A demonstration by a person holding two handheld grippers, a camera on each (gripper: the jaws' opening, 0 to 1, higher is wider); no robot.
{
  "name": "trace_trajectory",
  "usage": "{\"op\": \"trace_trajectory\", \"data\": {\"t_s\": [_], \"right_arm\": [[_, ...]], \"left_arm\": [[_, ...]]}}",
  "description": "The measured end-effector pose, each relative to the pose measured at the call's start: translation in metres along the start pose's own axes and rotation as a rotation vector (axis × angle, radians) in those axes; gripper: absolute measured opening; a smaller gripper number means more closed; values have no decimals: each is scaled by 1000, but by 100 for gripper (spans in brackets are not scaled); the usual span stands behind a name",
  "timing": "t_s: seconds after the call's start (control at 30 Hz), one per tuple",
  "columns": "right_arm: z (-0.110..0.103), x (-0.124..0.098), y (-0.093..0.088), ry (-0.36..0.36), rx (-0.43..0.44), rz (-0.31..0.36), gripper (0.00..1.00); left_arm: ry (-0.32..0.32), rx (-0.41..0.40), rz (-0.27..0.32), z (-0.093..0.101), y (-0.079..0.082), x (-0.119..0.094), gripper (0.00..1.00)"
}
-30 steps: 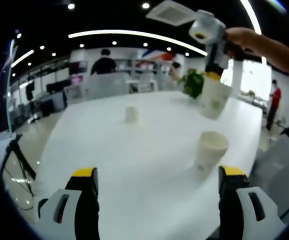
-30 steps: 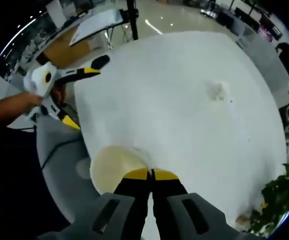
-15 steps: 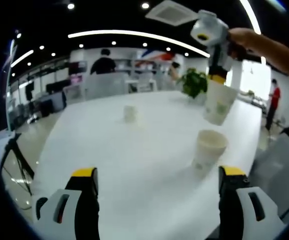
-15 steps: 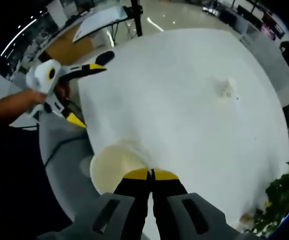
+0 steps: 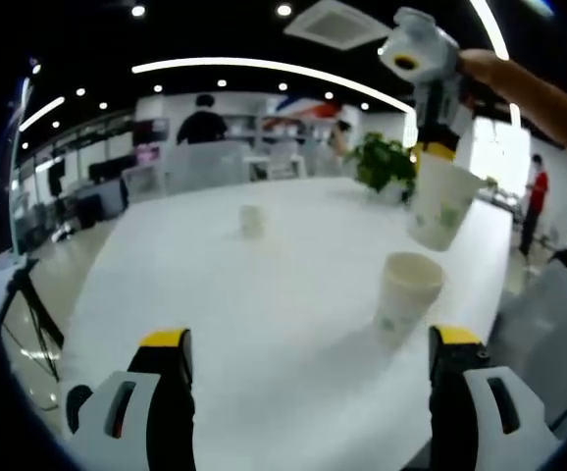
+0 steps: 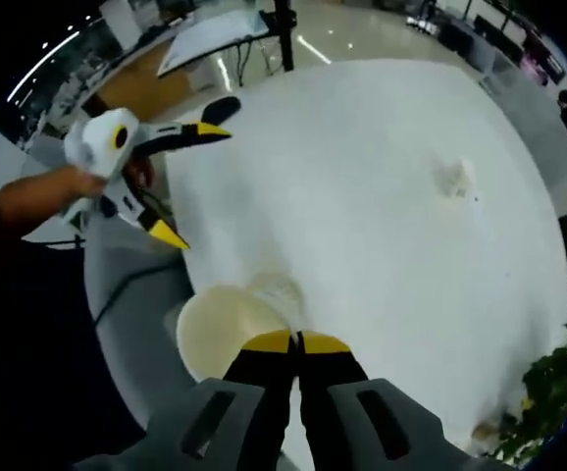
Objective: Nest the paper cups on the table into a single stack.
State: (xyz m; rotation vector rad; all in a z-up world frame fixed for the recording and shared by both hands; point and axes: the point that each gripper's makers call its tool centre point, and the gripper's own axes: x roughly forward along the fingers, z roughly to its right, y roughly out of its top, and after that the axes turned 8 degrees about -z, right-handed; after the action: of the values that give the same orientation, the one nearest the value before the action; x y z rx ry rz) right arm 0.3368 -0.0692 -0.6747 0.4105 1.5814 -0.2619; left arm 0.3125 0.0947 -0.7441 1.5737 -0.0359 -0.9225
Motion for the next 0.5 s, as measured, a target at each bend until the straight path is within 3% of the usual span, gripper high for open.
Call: {"op": "trace_trajectory", "data": {"t_s": [0.5], "right_arm": [[4, 16, 0, 15, 34, -2, 0]], "left_arm": [[3, 4, -6, -3, -1, -1, 98]]}}
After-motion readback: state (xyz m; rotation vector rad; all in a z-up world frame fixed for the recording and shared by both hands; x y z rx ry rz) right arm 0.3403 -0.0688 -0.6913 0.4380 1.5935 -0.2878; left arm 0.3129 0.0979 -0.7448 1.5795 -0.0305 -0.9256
